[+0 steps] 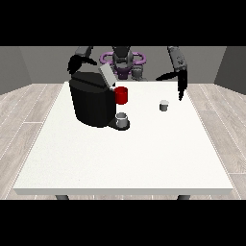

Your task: Insert the coffee pod into the coffee machine and close the lid

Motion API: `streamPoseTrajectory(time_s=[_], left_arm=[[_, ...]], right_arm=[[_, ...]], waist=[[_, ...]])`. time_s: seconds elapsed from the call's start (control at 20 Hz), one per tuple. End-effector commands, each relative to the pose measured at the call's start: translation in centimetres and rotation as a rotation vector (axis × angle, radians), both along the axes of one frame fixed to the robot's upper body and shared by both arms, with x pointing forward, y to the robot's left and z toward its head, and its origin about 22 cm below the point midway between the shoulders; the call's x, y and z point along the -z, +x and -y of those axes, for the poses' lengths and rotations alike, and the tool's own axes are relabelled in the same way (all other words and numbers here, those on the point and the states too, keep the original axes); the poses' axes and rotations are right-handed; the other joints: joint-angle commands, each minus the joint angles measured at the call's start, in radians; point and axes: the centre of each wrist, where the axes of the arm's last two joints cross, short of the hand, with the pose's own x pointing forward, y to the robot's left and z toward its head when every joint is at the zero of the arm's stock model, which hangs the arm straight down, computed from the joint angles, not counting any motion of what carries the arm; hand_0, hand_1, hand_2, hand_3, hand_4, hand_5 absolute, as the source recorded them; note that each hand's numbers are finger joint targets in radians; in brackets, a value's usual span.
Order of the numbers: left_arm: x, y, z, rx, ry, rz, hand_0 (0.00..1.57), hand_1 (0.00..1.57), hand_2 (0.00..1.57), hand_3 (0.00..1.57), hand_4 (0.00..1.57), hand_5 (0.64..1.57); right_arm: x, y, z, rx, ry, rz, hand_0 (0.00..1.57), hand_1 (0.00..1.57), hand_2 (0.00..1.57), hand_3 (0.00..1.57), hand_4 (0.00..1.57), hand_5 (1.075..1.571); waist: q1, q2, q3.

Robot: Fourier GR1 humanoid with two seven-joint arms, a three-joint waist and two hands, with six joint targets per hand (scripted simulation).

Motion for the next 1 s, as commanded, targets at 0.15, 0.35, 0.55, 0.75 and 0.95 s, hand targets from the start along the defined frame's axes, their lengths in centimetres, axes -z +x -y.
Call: streamPoseTrajectory(time_s=[0.15, 0.35, 0.55, 0.75, 0.95], left_arm=[[-0.5, 2.3, -0.7, -0.014, 0.046, -0.063, 0.0, 0.0, 0.0, 0.0, 0.0, 1.571], [0.7, 2.9, 1.0, -0.004, 0.144, -0.079, 0.0, 0.0, 0.0, 0.0, 0.0, 1.571], [1.7, 2.7, 0.9, 0.053, 0.215, -0.114, 0.0, 0.0, 0.37, 0.0, 0.0, 1.571], [4.1, 2.2, 1.6, 0.053, 0.23, -0.162, 0.45, 0.45, 0.61, 0.3, 0.0, 1.571], [1.5, 4.3, 1.8, 0.037, 0.291, -0.152, 0.76, 0.76, 0.82, 0.51, 0.0, 1.571]], right_arm=[[0.4, 1.1, 0.2, -0.003, -0.005, -0.019, 0.0, 0.0, 0.0, 0.0, 0.33, 1.571], [-0.1, 2.2, 0.0, 0.041, -0.006, -0.029, 0.0, 0.0, 0.0, 0.0, 0.4, 1.571], [0.8, 2.3, -0.2, 0.036, -0.032, -0.08, 0.0, 0.0, 0.0, 0.0, 0.37, 1.571], [0.8, 2.2, 0.2, 0.048, -0.035, -0.124, 0.0, 0.0, 0.0, 0.0, 0.42, 1.571], [-0.4, 4.3, 0.3, 0.077, -0.042, -0.096, 0.0, 0.0, 0.0, 0.0, 0.41, 1.571]], waist=[[0.009, 0.045, 0.0001], [0.021, 0.053, 0.0001], [0.042, 0.047, 0.0001], [0.041, 0.015, 0.0], [0.05, 0.049, 0.0001]])
